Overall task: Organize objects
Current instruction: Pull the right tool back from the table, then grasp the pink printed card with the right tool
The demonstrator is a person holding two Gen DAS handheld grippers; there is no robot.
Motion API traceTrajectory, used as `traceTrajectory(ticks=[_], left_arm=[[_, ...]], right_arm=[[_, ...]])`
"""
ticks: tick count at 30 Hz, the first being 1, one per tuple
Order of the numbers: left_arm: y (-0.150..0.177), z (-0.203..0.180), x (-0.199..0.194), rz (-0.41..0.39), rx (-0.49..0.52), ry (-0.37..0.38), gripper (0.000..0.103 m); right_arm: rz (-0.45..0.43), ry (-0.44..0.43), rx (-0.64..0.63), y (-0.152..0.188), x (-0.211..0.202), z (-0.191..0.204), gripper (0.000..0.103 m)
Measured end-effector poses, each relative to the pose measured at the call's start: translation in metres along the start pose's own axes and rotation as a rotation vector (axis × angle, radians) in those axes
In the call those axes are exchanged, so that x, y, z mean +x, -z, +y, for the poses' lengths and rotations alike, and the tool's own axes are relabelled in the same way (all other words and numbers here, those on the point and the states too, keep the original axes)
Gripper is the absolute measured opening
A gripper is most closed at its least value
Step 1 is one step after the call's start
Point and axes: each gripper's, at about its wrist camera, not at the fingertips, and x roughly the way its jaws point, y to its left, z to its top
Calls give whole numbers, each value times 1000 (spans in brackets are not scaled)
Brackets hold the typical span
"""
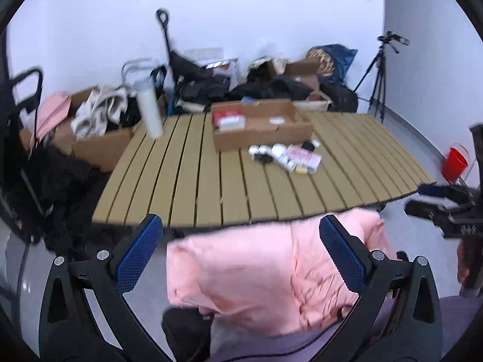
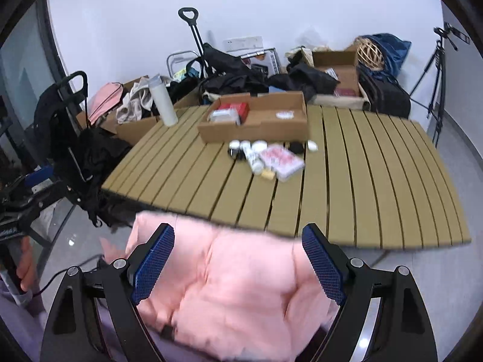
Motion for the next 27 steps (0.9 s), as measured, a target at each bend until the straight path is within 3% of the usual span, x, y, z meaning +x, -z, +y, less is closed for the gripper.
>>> traceTrajectory(ticks=[4,8,15,20,22,25,27], left_arm=[[4,-2,1,5,20,-13,103],[7,-5,-4,-23,31,9,103],[18,1,30,77,-7,20,103],[4,-5,69,109,8,87,103],[-15,-7,94,112,0,137,102],[-54,-23,145,107,29,238,88],[-76,-34,184,135,40,288,70]], right_arm=[[62,-7,-3,17,11,3,89],[51,-32,9,18,13,5,89],[105,-21,13,27,37,3,88],[135,-65,29,29,63,-7,64],[133,-63,28,18,78,-16,63],[112,-35,62,-9,102,-35,62],[89,-29,106,-28,121,-53,57]])
